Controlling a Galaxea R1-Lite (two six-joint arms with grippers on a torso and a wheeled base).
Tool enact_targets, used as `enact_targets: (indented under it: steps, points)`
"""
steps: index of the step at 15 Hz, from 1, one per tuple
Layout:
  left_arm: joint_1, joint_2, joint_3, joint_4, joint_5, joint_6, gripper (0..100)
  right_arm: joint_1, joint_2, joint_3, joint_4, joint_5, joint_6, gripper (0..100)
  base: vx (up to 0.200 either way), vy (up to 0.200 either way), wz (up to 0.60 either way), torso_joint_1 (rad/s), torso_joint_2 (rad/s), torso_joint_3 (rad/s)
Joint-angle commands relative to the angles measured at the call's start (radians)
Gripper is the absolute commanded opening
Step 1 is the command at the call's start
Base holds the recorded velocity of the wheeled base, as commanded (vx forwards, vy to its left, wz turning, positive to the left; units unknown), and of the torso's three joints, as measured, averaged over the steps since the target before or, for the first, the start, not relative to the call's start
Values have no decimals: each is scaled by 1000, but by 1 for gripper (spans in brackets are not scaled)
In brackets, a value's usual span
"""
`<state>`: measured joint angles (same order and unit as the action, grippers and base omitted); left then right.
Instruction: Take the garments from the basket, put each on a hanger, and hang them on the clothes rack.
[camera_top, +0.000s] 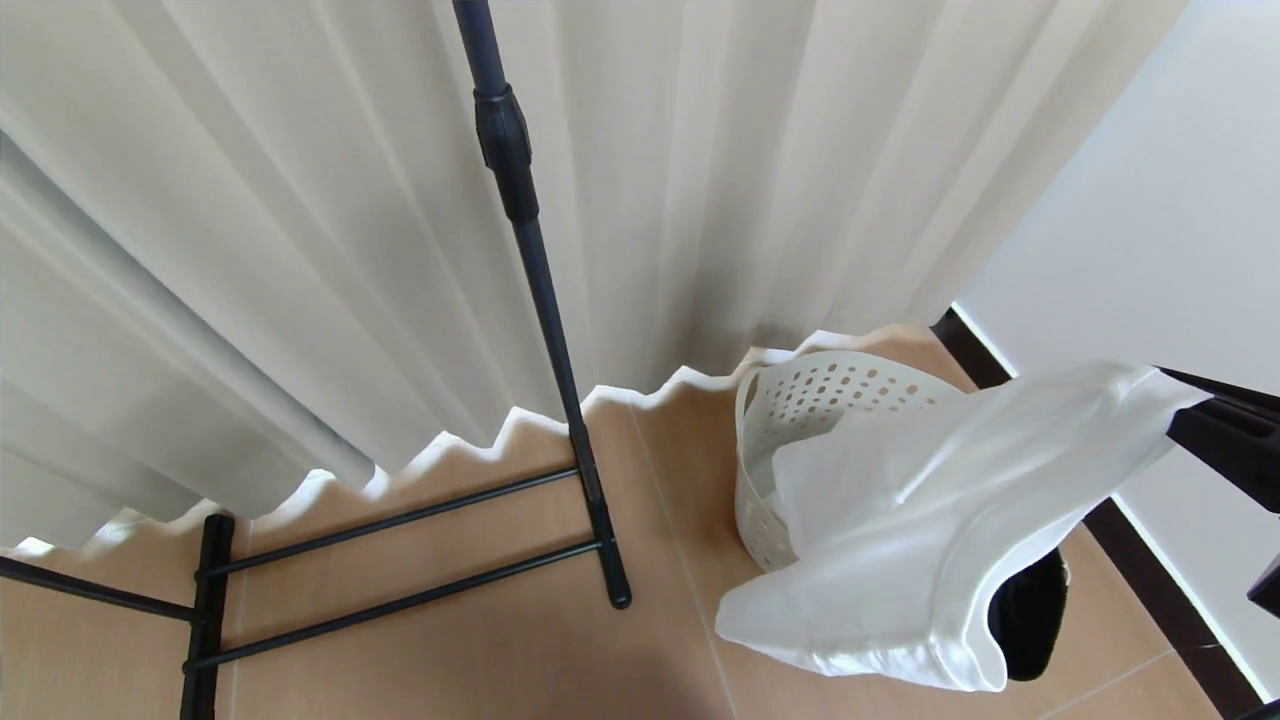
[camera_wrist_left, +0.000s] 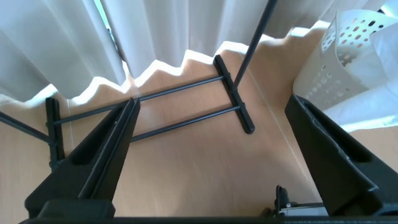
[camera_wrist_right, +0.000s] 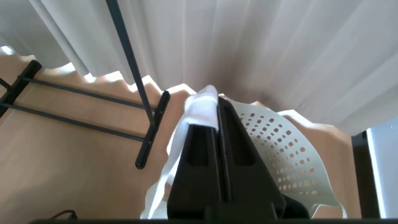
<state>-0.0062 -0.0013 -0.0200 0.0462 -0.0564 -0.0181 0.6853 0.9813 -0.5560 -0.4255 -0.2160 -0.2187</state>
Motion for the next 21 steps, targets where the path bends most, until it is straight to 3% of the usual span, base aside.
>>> enact_targets:
  steps: [1,11,21]
  points:
    - [0,1,0,0,0,0,100,0,5,-1,-1,0,-1,0,0,0,0,-2,7,203]
    - [0,1,0,0,0,0,100,0,8,-1,2,1,-1,0,0,0,0,2,4,204]
    - [0,1,0,0,0,1,100,0,10,-1,-1,1,-1,0,0,0,0,104,-401,-101]
